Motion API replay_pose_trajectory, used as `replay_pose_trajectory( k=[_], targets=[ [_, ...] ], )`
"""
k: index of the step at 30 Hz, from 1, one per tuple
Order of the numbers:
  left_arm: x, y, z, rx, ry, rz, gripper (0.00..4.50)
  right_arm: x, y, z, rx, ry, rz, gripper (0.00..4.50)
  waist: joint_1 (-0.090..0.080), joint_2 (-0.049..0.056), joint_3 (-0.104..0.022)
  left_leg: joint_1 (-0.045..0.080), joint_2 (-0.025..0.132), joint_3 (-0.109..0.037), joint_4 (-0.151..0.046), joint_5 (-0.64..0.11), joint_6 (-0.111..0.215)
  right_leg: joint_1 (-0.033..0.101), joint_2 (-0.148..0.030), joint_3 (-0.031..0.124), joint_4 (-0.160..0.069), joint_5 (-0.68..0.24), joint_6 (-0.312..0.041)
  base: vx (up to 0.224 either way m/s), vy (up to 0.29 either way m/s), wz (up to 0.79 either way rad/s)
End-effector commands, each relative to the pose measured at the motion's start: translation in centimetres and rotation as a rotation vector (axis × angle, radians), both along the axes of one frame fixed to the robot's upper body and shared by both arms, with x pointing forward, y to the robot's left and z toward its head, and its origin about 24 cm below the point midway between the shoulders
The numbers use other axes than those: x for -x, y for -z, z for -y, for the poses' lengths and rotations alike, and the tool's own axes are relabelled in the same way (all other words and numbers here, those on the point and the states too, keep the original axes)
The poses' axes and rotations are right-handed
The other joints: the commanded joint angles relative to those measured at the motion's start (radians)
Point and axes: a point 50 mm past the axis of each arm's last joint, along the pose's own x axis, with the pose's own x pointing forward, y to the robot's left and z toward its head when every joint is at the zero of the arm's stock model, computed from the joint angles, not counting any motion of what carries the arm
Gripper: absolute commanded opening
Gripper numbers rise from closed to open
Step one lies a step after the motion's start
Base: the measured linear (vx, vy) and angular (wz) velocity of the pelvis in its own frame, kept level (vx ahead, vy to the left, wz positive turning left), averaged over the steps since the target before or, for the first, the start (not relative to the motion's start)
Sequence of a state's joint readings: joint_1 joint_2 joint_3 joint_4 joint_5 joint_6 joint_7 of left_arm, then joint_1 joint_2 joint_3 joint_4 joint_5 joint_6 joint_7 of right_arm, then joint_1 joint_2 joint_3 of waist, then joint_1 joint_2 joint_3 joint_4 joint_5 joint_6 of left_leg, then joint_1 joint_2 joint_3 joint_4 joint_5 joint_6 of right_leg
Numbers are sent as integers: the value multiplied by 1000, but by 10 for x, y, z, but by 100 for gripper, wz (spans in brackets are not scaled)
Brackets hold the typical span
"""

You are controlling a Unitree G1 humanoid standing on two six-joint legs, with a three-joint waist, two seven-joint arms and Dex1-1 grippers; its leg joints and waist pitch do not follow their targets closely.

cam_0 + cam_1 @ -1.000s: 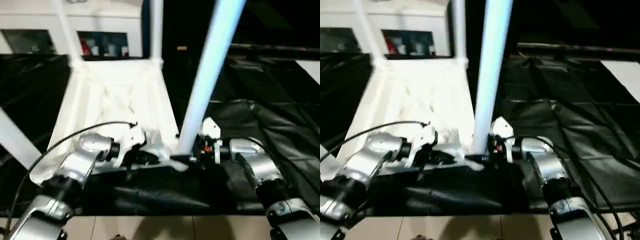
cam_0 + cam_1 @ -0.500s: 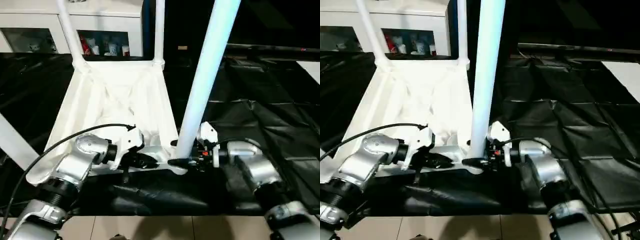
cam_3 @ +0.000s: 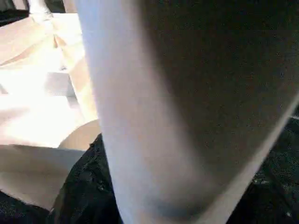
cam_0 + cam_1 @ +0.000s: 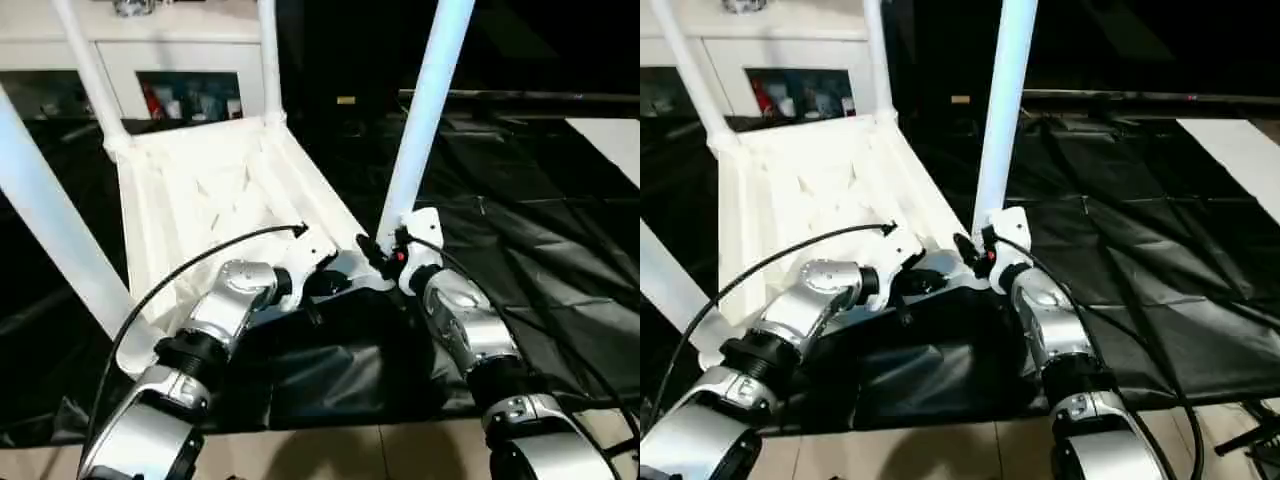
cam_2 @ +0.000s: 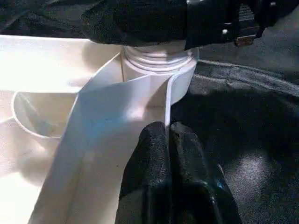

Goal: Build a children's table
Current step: Rotate leg to tighten

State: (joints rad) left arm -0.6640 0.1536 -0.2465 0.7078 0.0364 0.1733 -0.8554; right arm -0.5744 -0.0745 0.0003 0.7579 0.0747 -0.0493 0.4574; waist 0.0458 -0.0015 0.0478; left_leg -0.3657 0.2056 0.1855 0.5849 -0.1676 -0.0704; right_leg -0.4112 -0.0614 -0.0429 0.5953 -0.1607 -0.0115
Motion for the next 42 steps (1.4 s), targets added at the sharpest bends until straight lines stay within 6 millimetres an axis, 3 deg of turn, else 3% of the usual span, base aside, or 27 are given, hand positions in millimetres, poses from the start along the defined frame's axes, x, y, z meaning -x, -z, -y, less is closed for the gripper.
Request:
replay_pose_trajectory(
  k=[1, 5, 7, 15, 19, 23, 29, 33, 35, 36, 38, 40, 41, 42],
  targets=[
    [2, -14, 25, 85, 80, 53, 0, 18, 10, -46, -64, -266, -68, 268, 2, -8, -60, 8, 14, -8, -68, -294, 30, 42, -65, 34, -87, -366, -160, 0, 0, 0],
    [6, -12, 19, 95, 119, 42, 0, 19, 8, -35, -39, -334, -74, 290, 2, -9, -60, 4, 16, -8, -69, -275, 41, 47, -64, 32, -82, -336, -175, 0, 0, 0],
    [11, -11, 7, 98, 180, 30, 0, 20, 4, -17, -4, -437, -78, 290, 6, -12, -62, 4, 18, -9, -67, -261, 52, 53, -66, 32, -79, -314, -183, 0, 0, 0],
    [27, -14, -25, 73, 349, -7, 0, 27, -7, 22, 102, -647, -88, 290, 18, -7, -61, 7, 26, -4, -68, -252, 55, 47, -63, 31, -72, -290, -202, 0, 0, 0],
    [33, -14, -36, 59, 389, -38, 0, 34, -11, 30, 88, -741, -116, 265, 24, -9, -60, 7, 29, -3, -69, -243, 56, 47, -63, 31, -68, -270, -212, 0, 0, 0],
    [36, -14, -46, 44, 404, -51, 0, 39, -11, 32, 90, -805, -134, 234, 27, -15, -59, 7, 27, -2, -68, -243, 50, 45, -66, 33, -71, -303, -197, 0, 0, 0],
    [36, -15, -46, 48, 391, -46, 0, 45, -9, 26, 68, -840, -154, 218, 29, -18, -59, 8, 26, -2, -68, -232, 44, 44, -66, 34, -71, -323, -183, 0, 0, 0],
    [27, -12, -38, 36, 290, -13, 0, 40, 0, 21, 73, -690, -152, 215, 27, -22, -58, 7, 24, -2, -68, -232, 41, 41, -66, 35, -73, -333, -174, 0, 0, 0],
    [16, -10, -27, 34, 170, 5, 0, 28, 13, 17, 105, -432, -125, 210, 21, -22, -53, 10, 21, -3, -70, -254, 21, 35, -66, 34, -81, -386, -162, 0, 0, 0],
    [16, -10, -27, 34, 170, 5, 0, 28, 13, 17, 105, -432, -125, 203, 16, -20, -52, 14, 18, -5, -70, -281, 5, 33, -68, 33, -88, -449, -146, 0, 0, 0],
    [8, -9, -15, 38, 93, 15, 0, 24, 20, 10, 62, -262, -140, 202, 3, -21, -52, 7, 18, -11, -75, -294, -5, 38, -68, 31, -92, -491, -116, 0, 0, 0],
    [7, -8, -12, 40, 76, 17, 0, 23, 22, 8, 46, -231, -146, 201, -1, -24, -53, 14, 17, -13, -73, -329, -4, 34, -67, 29, -95, -508, -112, 0, 0, 0],
    [5, -8, -8, 41, 55, 21, 0, 22, 23, 4, 30, -205, -153, 201, -3, -19, -53, 12, 18, -14, -74, -331, -2, 34, -68, 31, -94, -502, -113, 0, 0, 0],
    [2, -8, 1, 49, 18, 26, 0, 22, 25, -6, 10, -168, -160, 201, -11, -20, -51, 16, 15, -11, -72, -354, 1, 26, -63, 31, -101, -510, -112, 0, 0, 0]
  ],
)
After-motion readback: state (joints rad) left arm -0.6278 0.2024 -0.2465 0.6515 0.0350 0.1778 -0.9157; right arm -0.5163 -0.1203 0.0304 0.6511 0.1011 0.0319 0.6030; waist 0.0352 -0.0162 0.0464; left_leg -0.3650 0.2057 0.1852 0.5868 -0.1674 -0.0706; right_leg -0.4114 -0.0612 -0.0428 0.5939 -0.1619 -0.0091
